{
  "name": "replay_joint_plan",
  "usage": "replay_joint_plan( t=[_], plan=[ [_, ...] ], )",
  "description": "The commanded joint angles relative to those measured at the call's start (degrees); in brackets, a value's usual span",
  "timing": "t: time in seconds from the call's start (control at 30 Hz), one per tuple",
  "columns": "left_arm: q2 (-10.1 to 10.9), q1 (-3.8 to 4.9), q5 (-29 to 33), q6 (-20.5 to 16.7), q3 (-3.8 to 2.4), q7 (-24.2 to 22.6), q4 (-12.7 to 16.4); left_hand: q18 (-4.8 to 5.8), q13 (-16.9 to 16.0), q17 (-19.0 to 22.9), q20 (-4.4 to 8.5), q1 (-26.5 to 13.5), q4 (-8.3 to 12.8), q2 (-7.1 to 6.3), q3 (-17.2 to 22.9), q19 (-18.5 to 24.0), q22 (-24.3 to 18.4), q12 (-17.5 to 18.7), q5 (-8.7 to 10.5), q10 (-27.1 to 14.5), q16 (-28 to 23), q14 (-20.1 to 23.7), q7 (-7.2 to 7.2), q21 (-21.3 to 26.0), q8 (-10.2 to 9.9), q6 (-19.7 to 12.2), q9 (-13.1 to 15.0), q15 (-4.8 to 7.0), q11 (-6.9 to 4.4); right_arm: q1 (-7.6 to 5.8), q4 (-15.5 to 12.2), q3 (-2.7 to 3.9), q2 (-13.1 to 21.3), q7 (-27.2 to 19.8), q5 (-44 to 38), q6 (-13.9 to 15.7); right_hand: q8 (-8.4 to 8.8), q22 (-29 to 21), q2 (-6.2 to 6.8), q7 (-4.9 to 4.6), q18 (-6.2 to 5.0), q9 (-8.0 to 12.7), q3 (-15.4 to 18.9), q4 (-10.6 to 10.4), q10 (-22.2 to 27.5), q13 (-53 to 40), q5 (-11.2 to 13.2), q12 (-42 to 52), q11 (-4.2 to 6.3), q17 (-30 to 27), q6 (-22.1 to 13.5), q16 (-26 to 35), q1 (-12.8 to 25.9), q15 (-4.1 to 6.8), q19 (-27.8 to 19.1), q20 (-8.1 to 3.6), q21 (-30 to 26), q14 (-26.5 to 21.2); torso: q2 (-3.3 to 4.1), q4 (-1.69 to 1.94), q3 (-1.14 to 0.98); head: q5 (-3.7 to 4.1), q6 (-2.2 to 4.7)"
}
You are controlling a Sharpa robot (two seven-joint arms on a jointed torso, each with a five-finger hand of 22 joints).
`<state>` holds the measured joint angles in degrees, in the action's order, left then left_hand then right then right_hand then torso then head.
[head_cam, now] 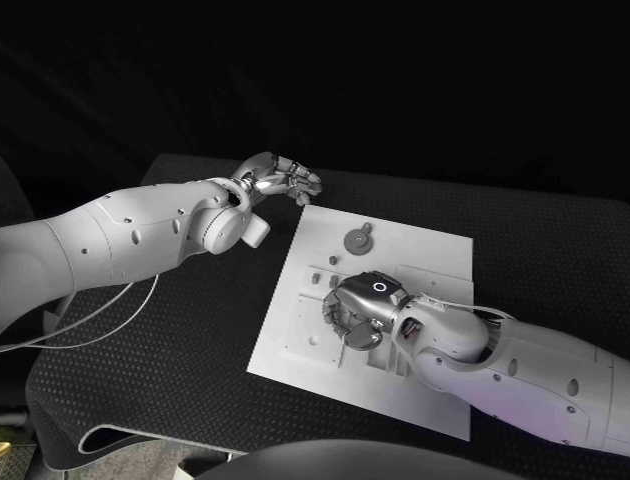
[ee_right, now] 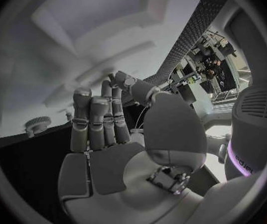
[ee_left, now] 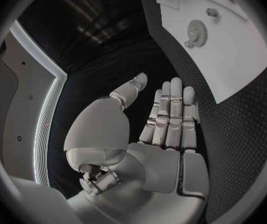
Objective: Assemble the parts on the task board
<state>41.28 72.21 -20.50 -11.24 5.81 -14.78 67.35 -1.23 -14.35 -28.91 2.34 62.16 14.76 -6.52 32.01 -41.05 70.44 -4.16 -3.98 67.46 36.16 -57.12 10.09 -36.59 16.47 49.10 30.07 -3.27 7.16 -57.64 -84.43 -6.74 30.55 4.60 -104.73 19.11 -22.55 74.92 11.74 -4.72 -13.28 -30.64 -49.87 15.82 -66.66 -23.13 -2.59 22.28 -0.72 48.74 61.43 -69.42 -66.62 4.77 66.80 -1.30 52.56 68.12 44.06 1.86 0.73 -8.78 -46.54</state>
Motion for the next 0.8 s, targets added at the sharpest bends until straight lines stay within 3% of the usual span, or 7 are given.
replay_joint_plan(
  t=[0.03,0.5,0.63,0.77,0.8],
  plan=[
    [-0.1,0.06,0.3,0.5,-0.05,-0.4,0.1,-0.94,0.1,-0.1,-0.01,-0.3,-0.3,0.18,-0.1,-0.4,0.1,0.2,0.33,-0.4,-0.2,-0.4,-0.06,0.4,-0.2,-0.4,-0.1,-0.10,0.03,0.37,0.5,-0.40,0.1,1.2,-1.2,-3.9,0.12,0.9,-0.60,-0.23,-1.72,0.0,-0.2,0.3,-4.0,0.1,-0.2,-0.2,-0.38,0.1,0.1,0.4,0.2,0.35,0.0,-0.27,0.0,-0.1,-0.01,0.00,0.02,0.06,-0.02],
    [0.1,0.06,0.3,0.5,-0.05,-0.2,0.2,-0.94,0.1,-0.2,-0.01,-0.2,-0.3,0.15,-0.1,-0.4,0.1,0.2,0.34,-0.4,-0.3,-0.4,-0.06,0.4,-0.2,-0.4,-0.1,-0.11,0.04,0.34,1.0,-0.45,0.3,0.3,1.1,-3.3,0.70,0.8,-0.46,-0.55,-1.72,0.1,-0.6,0.0,-3.3,0.4,-0.3,-0.9,-0.77,0.1,-0.5,0.9,0.5,-0.02,-0.7,-0.03,-0.4,-0.4,-0.04,-0.06,0.05,0.09,0.02],
    [0.2,0.06,0.3,0.6,-0.04,-0.1,0.1,-0.94,0.1,-0.2,-0.02,-0.3,-0.4,0.09,-0.1,-0.4,0.1,0.2,0.35,-0.5,-0.4,-0.3,-0.04,0.4,-0.2,-0.4,-0.1,-0.13,0.06,0.33,1.2,-0.45,0.5,-0.3,2.7,-2.2,2.74,0.8,1.87,-1.90,-1.72,1.0,0.1,-0.7,-0.1,1.3,-0.8,-2.9,-2.16,-0.5,-3.6,2.2,1.5,-1.36,-1.7,0.42,-1.0,-0.9,-0.02,-0.04,0.04,0.10,0.02],
    [0.3,0.06,0.2,0.5,-0.04,-0.1,0.2,-0.94,0.1,-0.2,-0.02,-0.2,-0.4,0.08,-0.1,-0.4,0.1,0.2,0.35,-0.5,-0.4,-0.3,-0.04,0.4,-0.2,-0.4,-0.1,-0.13,0.06,0.27,1.2,-0.44,1.0,-1.0,3.8,-0.3,3.63,0.9,2.92,-2.52,-1.72,1.3,0.8,-0.9,1.5,1.6,-0.7,-3.7,-2.79,-0.6,-5.1,2.3,1.9,-1.92,-2.0,0.52,-1.1,-1.0,-0.04,-0.07,0.02,0.16,0.12],
    [0.3,0.06,0.2,0.5,-0.04,-0.1,0.2,-0.94,0.1,-0.2,-0.02,-0.2,-0.4,0.08,-0.1,-0.4,0.1,0.2,0.35,-0.5,-0.4,-0.3,-0.04,0.5,-0.2,-0.5,-0.1,-0.13,0.06,0.24,1.2,-0.44,1.0,-1.0,3.9,-0.1,4.75,0.9,3.47,-3.37,-1.72,1.8,1.4,-0.7,3.7,2.1,-0.7,-4.7,-3.62,-0.5,-7.1,2.3,2.3,-2.53,-2.3,0.61,-1.2,-1.4,-0.04,-0.07,0.02,0.16,0.12]
  ],
)
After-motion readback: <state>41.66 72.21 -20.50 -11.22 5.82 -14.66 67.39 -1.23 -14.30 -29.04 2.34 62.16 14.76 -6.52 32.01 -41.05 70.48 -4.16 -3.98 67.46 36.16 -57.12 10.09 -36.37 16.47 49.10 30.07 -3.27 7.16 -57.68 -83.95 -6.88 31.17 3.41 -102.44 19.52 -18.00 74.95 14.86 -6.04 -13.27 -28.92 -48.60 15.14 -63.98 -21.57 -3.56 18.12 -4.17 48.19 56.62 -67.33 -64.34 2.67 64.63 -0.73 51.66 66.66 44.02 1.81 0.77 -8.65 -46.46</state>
